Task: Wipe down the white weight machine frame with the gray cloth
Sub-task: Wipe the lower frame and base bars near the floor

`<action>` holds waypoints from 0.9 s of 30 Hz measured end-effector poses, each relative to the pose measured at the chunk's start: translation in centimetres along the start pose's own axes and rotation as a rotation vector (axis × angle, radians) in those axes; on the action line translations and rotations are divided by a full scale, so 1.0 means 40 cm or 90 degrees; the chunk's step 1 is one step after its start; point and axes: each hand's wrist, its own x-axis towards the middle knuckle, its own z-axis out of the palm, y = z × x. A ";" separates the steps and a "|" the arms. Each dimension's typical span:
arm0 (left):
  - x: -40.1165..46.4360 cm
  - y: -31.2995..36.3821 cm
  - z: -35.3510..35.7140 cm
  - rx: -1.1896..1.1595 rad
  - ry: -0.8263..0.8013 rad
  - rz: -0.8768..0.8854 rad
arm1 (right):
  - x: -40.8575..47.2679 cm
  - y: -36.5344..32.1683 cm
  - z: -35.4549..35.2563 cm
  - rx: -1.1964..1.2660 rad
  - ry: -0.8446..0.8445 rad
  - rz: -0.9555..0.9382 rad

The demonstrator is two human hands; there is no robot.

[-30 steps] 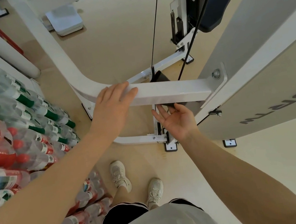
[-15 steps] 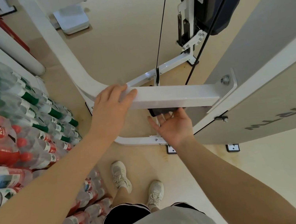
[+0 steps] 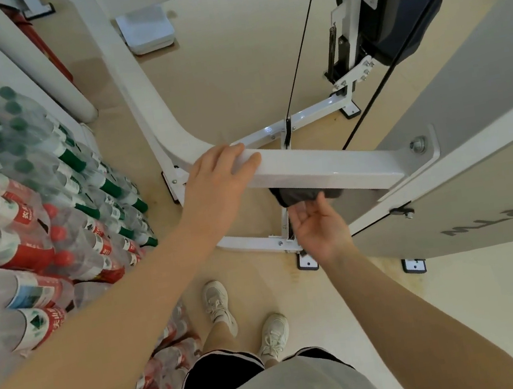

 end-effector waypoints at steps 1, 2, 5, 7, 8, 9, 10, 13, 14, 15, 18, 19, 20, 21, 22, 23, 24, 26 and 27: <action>0.002 -0.002 -0.004 -0.008 -0.008 -0.002 | 0.005 0.036 0.019 -0.019 -0.011 0.028; 0.005 -0.007 -0.009 -0.017 -0.024 -0.005 | 0.008 0.068 0.036 -0.032 -0.024 0.055; 0.012 -0.030 -0.024 -0.058 -0.073 -0.033 | 0.023 0.111 0.056 -0.039 -0.054 0.081; 0.010 -0.046 -0.028 -0.066 -0.059 -0.022 | 0.028 0.094 0.039 -0.048 -0.082 0.062; 0.006 -0.056 -0.028 -0.066 -0.046 -0.004 | 0.028 0.082 0.029 -0.051 -0.091 0.050; 0.003 -0.067 -0.028 -0.071 -0.035 0.009 | 0.027 0.072 0.021 -0.049 -0.093 0.039; 0.000 -0.082 -0.026 -0.077 -0.026 0.013 | 0.027 0.068 0.017 -0.042 -0.088 0.029; -0.004 -0.142 -0.019 -0.089 -0.014 -0.011 | 0.033 0.096 0.037 -0.003 -0.063 0.014; -0.004 -0.164 -0.019 -0.086 -0.019 -0.020 | 0.038 0.117 0.054 -0.008 -0.064 0.021; -0.001 -0.185 -0.020 -0.081 -0.024 -0.025 | 0.043 0.143 0.076 -0.020 -0.067 0.037; 0.012 -0.241 -0.029 -0.084 -0.041 -0.035 | 0.059 0.237 0.147 -0.050 -0.079 0.105; 0.012 -0.256 -0.034 -0.093 -0.048 -0.040 | 0.065 0.262 0.167 -0.055 -0.080 0.120; 0.010 -0.270 -0.038 -0.100 -0.055 -0.042 | 0.070 0.278 0.181 -0.058 -0.079 0.129; 0.008 -0.283 -0.042 -0.099 -0.061 -0.036 | 0.075 0.285 0.188 -0.057 -0.075 0.133; 0.006 -0.293 -0.046 -0.092 -0.066 -0.021 | 0.076 0.281 0.188 -0.054 -0.070 0.131; 0.005 -0.302 -0.049 -0.080 -0.065 0.003 | 0.075 0.267 0.181 -0.048 -0.065 0.123; 0.007 -0.312 -0.050 -0.069 -0.060 0.030 | 0.075 0.246 0.169 -0.034 -0.059 0.106; 0.017 -0.328 -0.050 -0.057 -0.044 0.074 | 0.078 0.197 0.143 -0.007 -0.050 0.066; 0.022 -0.333 -0.050 -0.056 -0.035 0.083 | 0.079 0.181 0.136 -0.003 -0.047 0.057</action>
